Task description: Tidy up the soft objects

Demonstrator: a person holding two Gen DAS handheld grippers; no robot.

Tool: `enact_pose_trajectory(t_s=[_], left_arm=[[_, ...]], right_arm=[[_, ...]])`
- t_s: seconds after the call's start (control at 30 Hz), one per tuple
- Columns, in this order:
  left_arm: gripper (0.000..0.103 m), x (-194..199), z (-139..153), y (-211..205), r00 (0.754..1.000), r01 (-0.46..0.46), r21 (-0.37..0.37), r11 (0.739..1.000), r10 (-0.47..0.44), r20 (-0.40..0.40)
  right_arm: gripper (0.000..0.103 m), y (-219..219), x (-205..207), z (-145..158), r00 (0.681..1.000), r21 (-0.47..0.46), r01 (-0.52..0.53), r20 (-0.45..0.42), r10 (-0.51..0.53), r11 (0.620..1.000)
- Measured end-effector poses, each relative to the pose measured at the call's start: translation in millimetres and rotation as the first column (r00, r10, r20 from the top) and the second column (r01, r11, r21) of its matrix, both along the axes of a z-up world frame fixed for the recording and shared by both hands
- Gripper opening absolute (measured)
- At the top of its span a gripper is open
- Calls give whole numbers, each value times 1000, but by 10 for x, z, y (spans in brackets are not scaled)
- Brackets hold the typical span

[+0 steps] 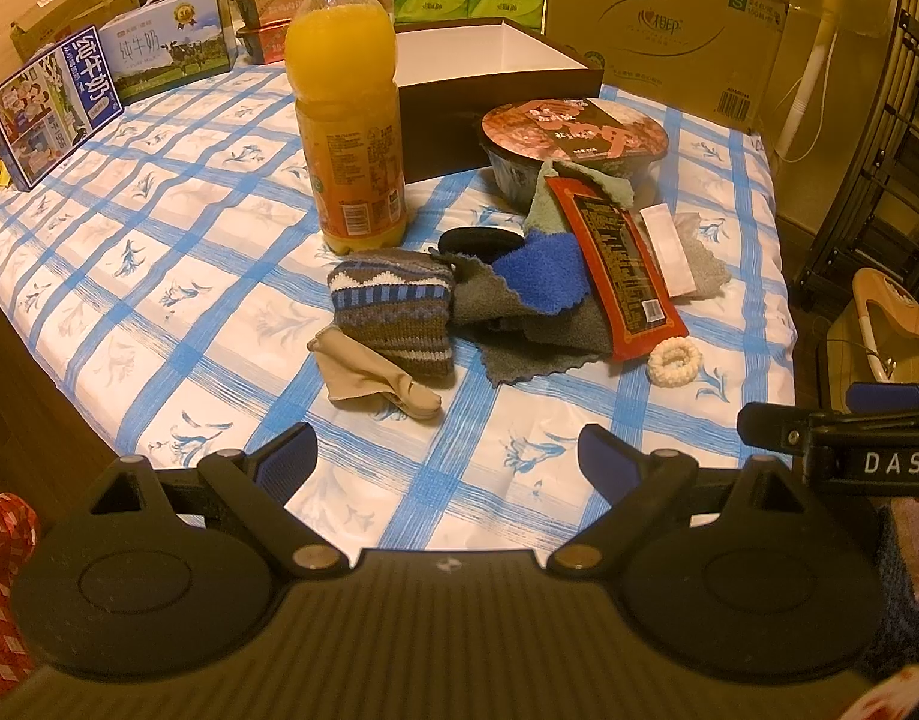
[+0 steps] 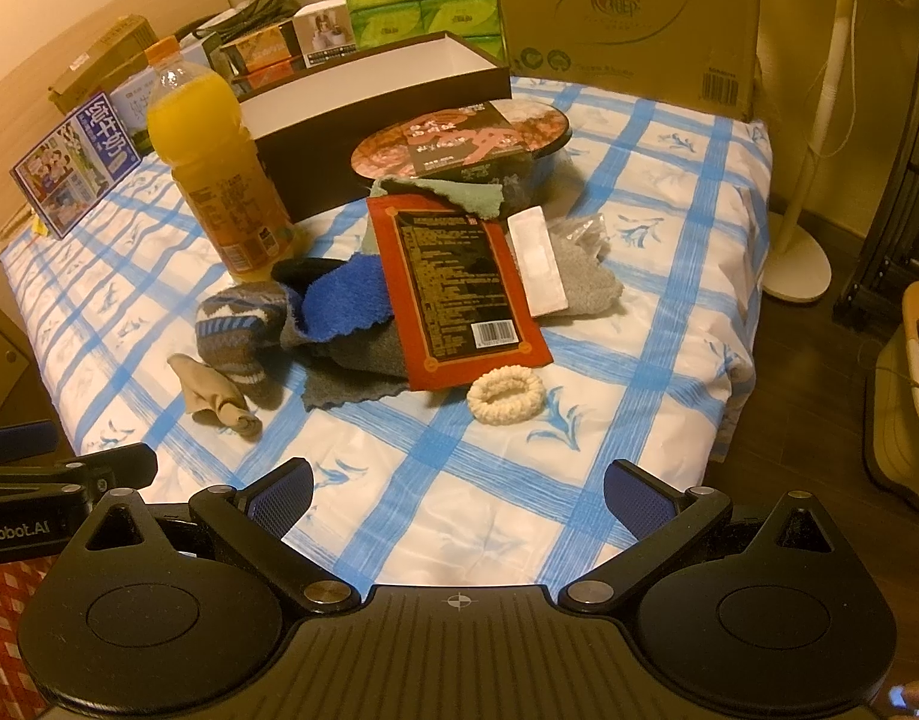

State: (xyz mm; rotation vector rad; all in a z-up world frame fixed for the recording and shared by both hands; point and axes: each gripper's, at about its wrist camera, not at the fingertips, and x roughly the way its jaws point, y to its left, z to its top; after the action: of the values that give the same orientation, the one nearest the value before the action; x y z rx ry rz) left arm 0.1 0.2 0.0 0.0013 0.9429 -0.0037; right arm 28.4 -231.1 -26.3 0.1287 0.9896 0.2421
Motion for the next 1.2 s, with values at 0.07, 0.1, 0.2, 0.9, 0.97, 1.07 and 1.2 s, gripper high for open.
enact_pose_trajectory(t_s=[0.07, 0.1, 0.2, 0.9, 0.97, 1.07, 1.2], left_arm=[[93, 0, 0, 1, 1000, 0, -1, 1000, 0, 0], [93, 0, 0, 2, 1000, 0, -1, 1000, 0, -1], [93, -6, 1, 0, 1000, 6, 3, 1000, -6, 3], [93, 88, -332, 17, 999, 14, 10, 1000, -14, 35], [93, 128, -374, 17, 999, 14, 9, 1000, -14, 37], [93, 184, -441, 23, 999, 15, 9, 1000, -15, 34], [91, 267, -551, 37, 1000, 15, 27, 1000, -16, 26]], right_arm=[[103, -1, -2, 1, 1000, 0, 1, 0, -1, 1000], [103, -5, 0, -7, 1000, 1, 2, -1, -2, 1000], [103, -13, 13, -32, 1000, 2, 1, 2, -1, 1000], [103, -224, 103, -342, 998, 137, -42, 56, 35, 990], [103, -226, 129, -398, 998, 136, -48, 55, 41, 990], [103, -254, 193, -485, 999, 162, -14, 34, 9, 987], [103, -256, 274, -570, 999, 145, 19, 46, -26, 989]])
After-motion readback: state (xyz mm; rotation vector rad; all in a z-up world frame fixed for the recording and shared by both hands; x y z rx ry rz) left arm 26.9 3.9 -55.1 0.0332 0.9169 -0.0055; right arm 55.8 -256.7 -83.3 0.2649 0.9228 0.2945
